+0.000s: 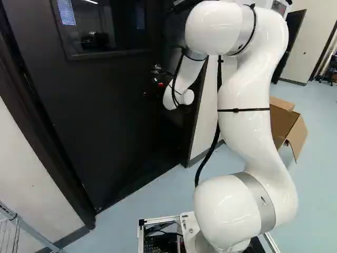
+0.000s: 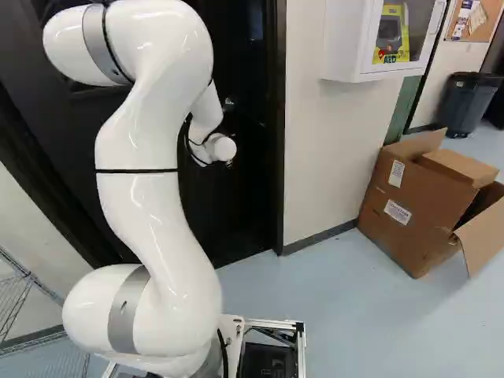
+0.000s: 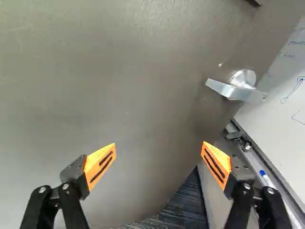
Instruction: Open the door and move inside
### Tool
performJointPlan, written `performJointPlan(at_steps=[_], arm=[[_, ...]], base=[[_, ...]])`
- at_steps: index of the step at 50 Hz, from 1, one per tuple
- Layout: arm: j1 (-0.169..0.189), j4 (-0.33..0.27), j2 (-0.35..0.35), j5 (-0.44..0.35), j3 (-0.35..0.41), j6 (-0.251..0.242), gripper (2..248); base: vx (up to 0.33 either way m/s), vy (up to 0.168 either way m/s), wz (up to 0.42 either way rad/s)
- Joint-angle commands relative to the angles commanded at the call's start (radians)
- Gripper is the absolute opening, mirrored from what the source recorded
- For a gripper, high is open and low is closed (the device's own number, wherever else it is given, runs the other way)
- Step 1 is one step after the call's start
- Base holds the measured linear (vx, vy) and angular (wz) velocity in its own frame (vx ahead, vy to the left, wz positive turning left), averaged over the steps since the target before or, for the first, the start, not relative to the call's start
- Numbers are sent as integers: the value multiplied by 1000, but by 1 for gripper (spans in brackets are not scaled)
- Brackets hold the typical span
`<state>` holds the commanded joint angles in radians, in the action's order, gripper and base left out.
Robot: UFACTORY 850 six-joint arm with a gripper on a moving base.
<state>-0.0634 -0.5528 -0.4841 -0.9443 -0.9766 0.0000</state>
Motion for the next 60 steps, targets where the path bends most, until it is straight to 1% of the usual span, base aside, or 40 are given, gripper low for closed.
performJointPlan(at_steps=[33, 60], arm=[[-7, 150, 149, 30, 188, 0, 247], [-12, 319, 275, 51, 336, 0, 247]], base=[[0, 0, 0], [0, 0, 0]])
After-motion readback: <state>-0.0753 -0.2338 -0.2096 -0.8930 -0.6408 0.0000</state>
